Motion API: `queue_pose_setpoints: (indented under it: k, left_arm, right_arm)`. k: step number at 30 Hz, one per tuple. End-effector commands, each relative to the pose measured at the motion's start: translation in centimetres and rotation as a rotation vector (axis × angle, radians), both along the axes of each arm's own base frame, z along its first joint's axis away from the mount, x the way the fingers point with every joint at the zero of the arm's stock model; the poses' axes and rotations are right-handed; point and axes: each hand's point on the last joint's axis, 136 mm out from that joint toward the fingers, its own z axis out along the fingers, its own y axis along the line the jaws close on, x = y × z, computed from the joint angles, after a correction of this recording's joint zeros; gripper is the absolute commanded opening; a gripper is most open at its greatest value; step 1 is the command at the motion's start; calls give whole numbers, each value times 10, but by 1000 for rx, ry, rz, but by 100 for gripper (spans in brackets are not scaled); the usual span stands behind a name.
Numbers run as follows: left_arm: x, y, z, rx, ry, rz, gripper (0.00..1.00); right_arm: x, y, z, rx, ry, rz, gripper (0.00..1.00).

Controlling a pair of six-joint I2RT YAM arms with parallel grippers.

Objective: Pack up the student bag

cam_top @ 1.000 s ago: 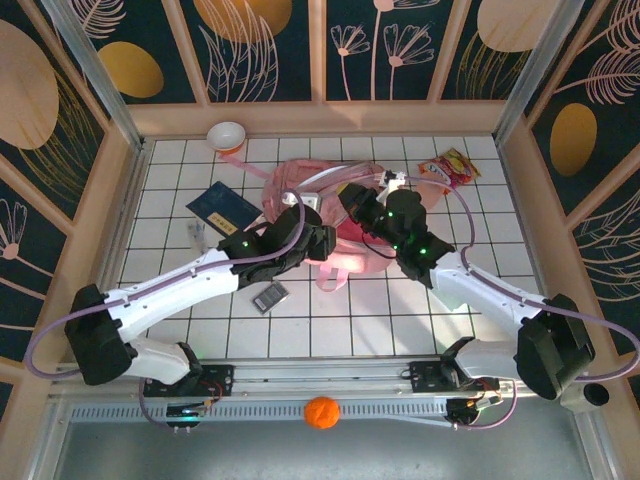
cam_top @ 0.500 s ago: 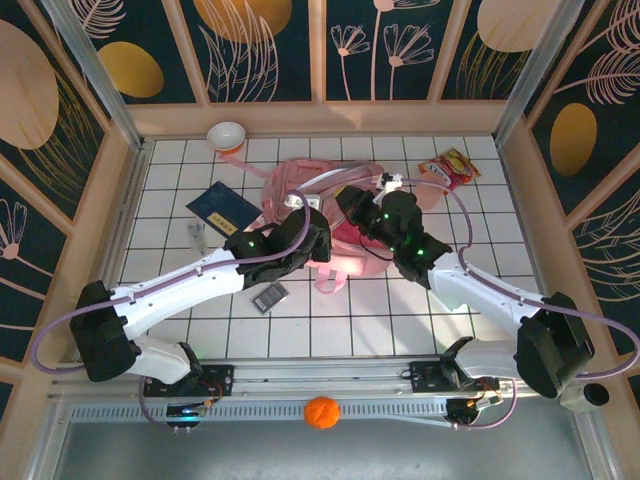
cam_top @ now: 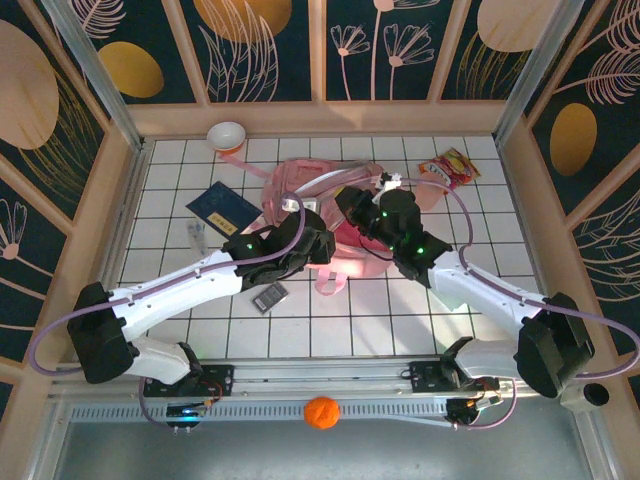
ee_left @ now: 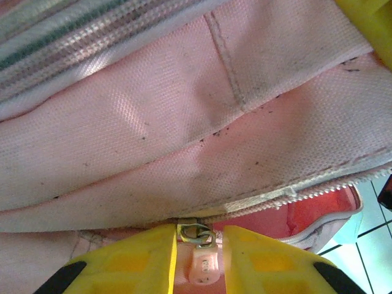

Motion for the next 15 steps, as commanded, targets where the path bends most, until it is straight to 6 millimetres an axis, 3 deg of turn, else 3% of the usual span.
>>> queue_pose_setpoints:
  k: [1, 6, 9, 15]
  left_arm:
    - [-8, 2, -13, 21, 39, -16, 26]
    - [-10, 3, -23, 46, 52, -18, 24]
    - [-8, 2, -22, 39, 54, -6, 17]
    - [-9, -5, 1, -67, 43, -1, 0]
  right_arm:
    - [6, -2, 51, 101, -90, -47, 0]
    - [5, 0, 57, 104, -99, -44, 0]
    - [5, 0, 55, 86, -96, -45, 0]
    - [5, -1, 39, 31, -67, -45, 0]
